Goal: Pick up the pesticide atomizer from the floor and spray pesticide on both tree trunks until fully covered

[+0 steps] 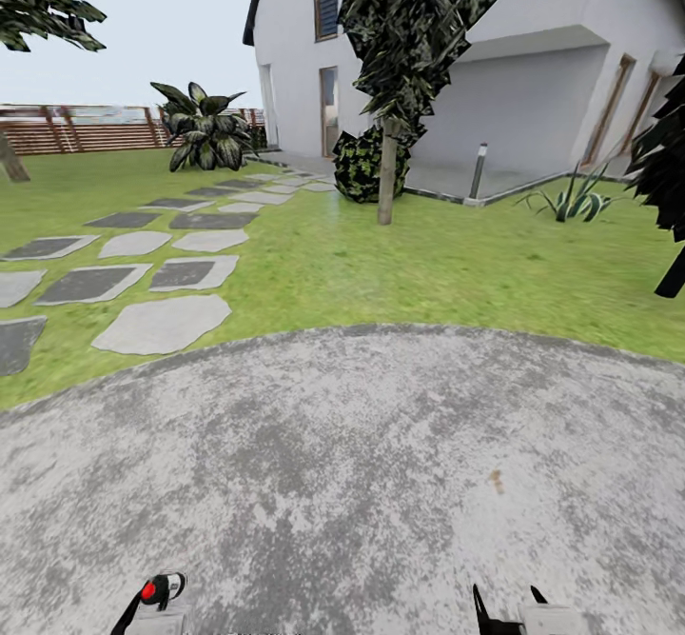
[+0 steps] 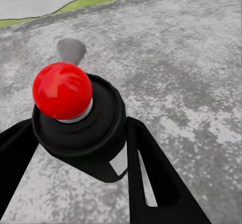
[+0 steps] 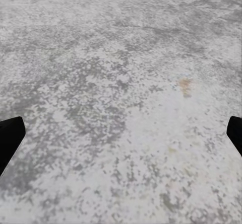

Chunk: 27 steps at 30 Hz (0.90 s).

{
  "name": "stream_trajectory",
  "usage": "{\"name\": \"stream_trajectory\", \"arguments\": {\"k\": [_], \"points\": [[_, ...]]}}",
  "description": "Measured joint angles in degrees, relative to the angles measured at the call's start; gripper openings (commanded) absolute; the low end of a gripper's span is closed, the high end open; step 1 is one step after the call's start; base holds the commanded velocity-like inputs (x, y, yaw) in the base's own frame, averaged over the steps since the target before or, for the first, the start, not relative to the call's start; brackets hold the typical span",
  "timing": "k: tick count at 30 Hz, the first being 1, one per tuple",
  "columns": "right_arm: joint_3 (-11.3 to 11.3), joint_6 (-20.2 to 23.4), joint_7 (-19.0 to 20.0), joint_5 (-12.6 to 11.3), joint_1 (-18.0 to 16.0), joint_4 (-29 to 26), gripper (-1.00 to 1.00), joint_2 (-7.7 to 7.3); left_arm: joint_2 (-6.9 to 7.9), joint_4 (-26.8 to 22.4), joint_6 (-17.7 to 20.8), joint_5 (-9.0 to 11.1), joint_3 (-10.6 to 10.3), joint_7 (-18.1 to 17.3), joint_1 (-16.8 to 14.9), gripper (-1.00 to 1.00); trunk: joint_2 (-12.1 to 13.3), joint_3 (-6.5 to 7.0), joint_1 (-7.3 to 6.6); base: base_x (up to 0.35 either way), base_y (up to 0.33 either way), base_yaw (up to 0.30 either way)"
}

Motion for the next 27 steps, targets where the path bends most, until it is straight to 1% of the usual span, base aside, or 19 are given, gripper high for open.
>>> {"name": "stream_trajectory", "arguments": {"k": [1, 3, 10, 13, 18, 24, 27], "points": [[0.0, 0.0, 0.0, 0.0, 0.0, 0.0, 1.00, 0.00, -0.06, -3.1, 0.2, 0.0, 0.0, 0.1, 1.8, -1.00, 0.0, 0.00, 0.00, 0.000, 0.000, 0.222], [0.0, 0.0, 0.0, 0.0, 0.0, 0.0, 1.00, 0.00, -0.10, -5.7, 0.5, 0.1, 0.0, 0.1, 3.2, -1.00, 0.0, 0.00, 0.00, 0.000, 0.000, 0.192], [0.0, 0.0, 0.1, 0.0, 0.0, 0.1, 1.00, 0.00, -0.06, -10.2, 0.8, 0.1, 0.0, 0.3, 5.0, -1.00, 0.0, 0.00, 0.00, 0.000, 0.000, 0.037], [0.0, 0.0, 0.1, 0.0, 0.0, 0.1, 1.00, 0.00, -0.06, -11.9, 1.0, 0.1, 0.0, 0.4, 6.3, -1.00, 0.0, 0.00, 0.00, 0.000, 0.000, 0.003], [0.0, 0.0, 0.1, 0.1, 0.0, 0.1, 1.00, 0.00, -0.13, -11.9, 1.1, 0.0, 0.0, 0.4, 6.8, -1.00, 0.0, 0.00, 0.00, 0.010, 0.000, 0.000], [0.0, 0.0, 0.1, 0.0, 0.0, 0.1, 1.00, 0.00, -0.14, -11.6, 2.7, 0.1, 0.4, 0.4, 6.9, -1.00, 0.0, 0.00, 0.00, 0.273, 0.000, 0.010], [0.0, 0.0, 0.1, 0.0, 0.0, 0.1, 1.00, 0.00, -0.14, -11.6, 3.1, 0.1, 0.5, 0.4, 6.9, -1.00, 0.0, 0.00, 0.00, 0.326, 0.000, 0.176]]}}
